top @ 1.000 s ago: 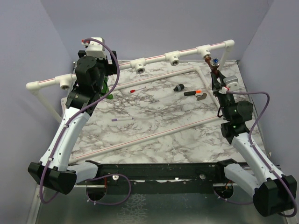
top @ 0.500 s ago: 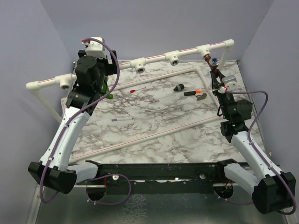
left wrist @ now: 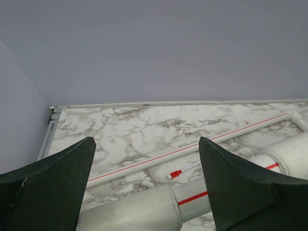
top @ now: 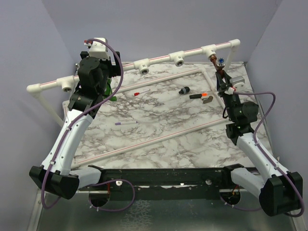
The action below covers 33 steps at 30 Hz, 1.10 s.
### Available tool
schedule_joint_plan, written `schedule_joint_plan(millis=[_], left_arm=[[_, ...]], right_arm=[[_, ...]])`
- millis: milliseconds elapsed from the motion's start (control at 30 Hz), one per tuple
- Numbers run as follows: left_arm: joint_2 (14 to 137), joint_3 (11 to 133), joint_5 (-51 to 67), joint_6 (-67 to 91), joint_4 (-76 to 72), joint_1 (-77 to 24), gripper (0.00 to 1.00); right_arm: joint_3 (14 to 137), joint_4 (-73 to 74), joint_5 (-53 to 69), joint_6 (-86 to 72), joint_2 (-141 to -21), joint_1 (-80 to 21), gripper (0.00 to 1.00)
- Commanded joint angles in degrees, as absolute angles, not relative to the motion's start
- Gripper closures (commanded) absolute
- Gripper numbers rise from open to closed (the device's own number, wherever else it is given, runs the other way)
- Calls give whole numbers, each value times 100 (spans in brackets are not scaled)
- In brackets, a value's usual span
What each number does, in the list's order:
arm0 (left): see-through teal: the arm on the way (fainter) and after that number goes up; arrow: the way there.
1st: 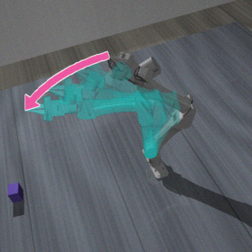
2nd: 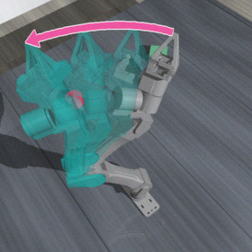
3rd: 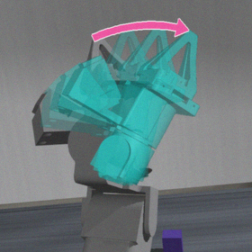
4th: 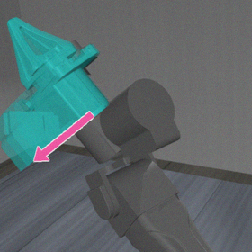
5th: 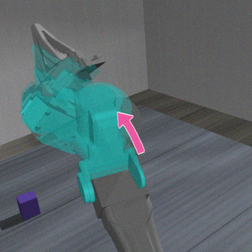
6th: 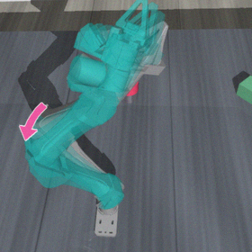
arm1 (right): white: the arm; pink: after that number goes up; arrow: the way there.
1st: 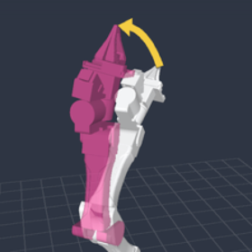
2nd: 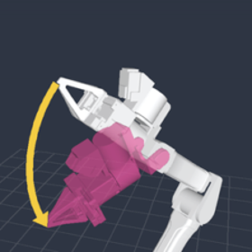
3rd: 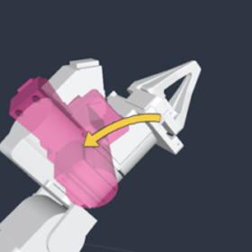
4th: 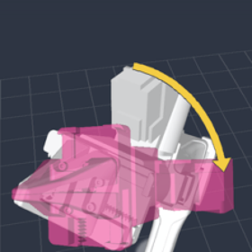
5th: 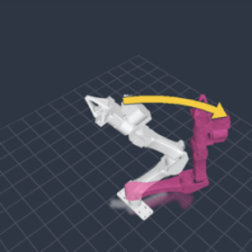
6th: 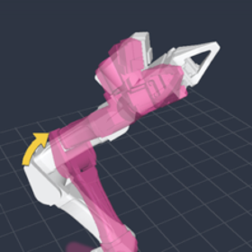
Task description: Install the water faucets
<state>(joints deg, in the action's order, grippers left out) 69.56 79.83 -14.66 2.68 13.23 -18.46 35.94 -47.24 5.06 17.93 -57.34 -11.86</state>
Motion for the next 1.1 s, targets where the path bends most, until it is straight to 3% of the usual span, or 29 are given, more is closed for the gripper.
schedule_joint_plan(millis=[0,1067], left_arm=[[7177,7778,-1231,563,2452,-1951,12],[7149,7786,-1180,580,2478,-1951,12]], right_arm=[[3556,-4740,759,1189,-5880,-1222,99],[3827,-4187,-670,-3412,-5919,-1226,99]])
